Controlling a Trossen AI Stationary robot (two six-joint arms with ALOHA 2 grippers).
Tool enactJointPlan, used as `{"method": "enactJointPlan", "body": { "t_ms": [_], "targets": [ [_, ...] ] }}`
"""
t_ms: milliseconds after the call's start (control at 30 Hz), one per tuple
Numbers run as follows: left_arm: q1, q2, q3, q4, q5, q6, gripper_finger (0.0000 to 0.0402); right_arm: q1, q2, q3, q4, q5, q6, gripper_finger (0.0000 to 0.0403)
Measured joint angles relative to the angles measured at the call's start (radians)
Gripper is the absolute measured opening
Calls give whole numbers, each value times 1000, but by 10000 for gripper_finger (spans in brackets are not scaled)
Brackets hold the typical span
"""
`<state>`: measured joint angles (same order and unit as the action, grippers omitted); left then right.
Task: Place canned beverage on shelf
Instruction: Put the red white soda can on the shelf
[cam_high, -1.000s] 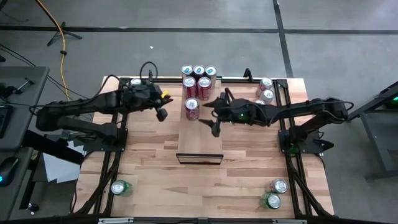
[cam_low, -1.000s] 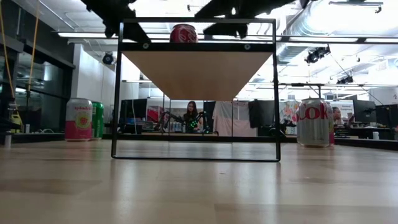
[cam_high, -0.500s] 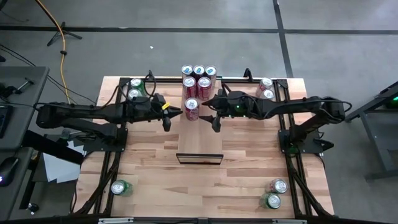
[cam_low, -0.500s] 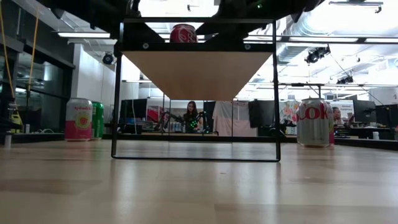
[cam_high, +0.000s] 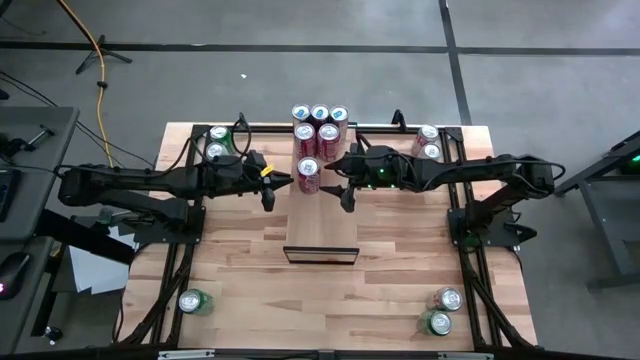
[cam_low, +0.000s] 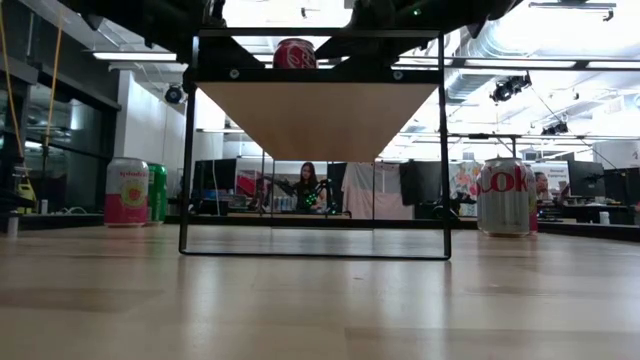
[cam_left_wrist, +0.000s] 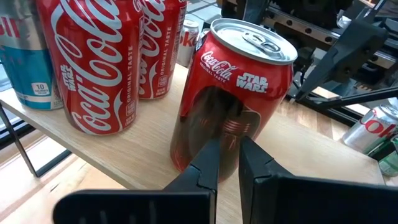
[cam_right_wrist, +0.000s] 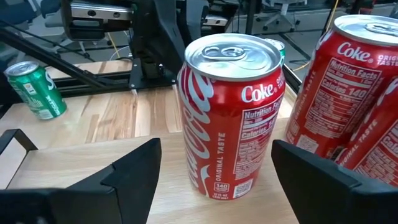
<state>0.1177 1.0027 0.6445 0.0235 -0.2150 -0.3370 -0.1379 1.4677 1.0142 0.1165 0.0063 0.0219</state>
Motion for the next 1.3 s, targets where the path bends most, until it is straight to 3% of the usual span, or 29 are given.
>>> {"method": "enactJointPlan", "body": {
  "t_ms": [500, 1067, 1300],
  "targets": [
    [0, 0, 0, -4, 41, 2, 0, 1, 0, 0, 0, -19, 4, 289],
    [0, -3, 0, -26, 138, 114, 0, 1, 0, 0, -1, -24, 3, 289],
    [3, 3, 0, -24, 153, 231, 0, -2, 32, 0, 19, -26, -13, 289]
  ]
}}
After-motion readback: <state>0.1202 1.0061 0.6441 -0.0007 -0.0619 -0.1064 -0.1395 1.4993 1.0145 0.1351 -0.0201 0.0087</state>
